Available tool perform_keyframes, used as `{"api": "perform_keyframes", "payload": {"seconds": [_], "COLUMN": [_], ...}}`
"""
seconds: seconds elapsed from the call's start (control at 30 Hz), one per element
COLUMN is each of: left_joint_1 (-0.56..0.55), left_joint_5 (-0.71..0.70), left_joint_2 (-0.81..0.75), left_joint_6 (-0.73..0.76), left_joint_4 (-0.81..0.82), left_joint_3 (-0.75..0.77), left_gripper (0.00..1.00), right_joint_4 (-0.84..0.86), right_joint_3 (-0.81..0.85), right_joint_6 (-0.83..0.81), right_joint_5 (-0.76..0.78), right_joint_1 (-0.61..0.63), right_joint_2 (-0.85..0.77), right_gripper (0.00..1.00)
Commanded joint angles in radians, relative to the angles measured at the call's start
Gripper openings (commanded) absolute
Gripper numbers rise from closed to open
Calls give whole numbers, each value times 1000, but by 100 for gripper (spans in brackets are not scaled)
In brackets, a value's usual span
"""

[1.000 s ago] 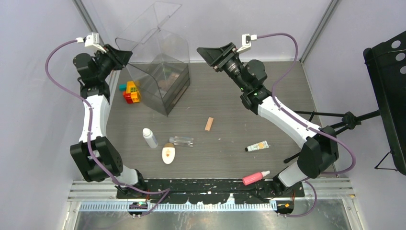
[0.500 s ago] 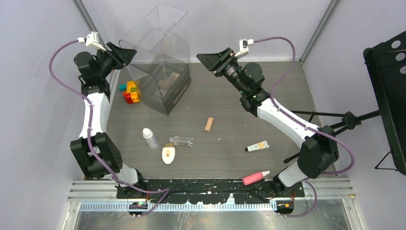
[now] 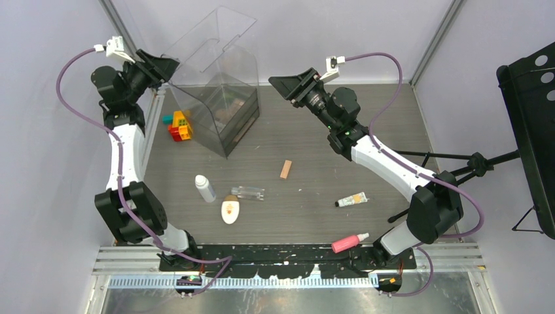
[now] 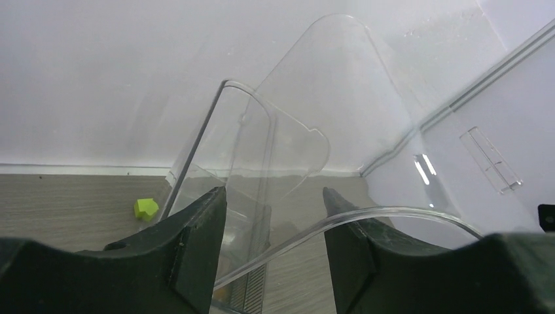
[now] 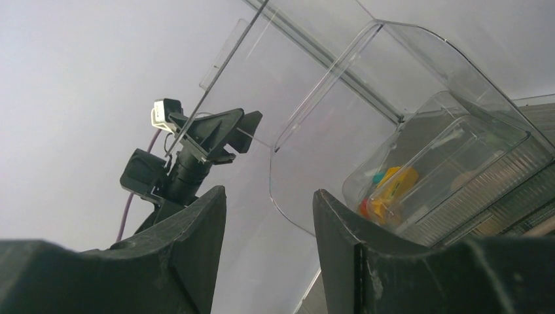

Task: Organize the makeup
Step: Open the storage box at the center of the board.

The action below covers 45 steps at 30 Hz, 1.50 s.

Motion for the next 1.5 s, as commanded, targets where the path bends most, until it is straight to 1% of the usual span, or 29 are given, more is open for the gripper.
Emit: {"api": "perform_keyframes", "payload": {"seconds": [0.0, 0.37, 0.67, 0.97, 1.23, 1.47], "left_joint_1": [20, 51, 76, 87, 87, 88], "left_joint_5": [-4, 1, 22, 35, 49, 47], "left_joint_2": [13, 82, 136, 144, 143, 143], "left_joint_6": [-7, -23, -49, -65, -82, -79], "left_joint_4": [68, 62, 91, 115, 148, 148], "left_joint_3": [71, 111, 118, 104, 79, 68], "left_gripper": [58, 56, 57, 57, 61, 62], "right_joint_4": [42, 57, 75, 85, 94, 94], "right_joint_3": [5, -2, -1, 2, -3, -10], "right_joint_6": [-11, 1, 25, 33, 42, 39], "right_joint_5": [4, -5, -9, -18, -19, -22], "right_joint_1": [4, 4, 4, 4, 4, 4], "right_joint_2": [-30, -14, 7, 24, 32, 28], "right_gripper": [56, 56, 56, 56, 56, 56]}}
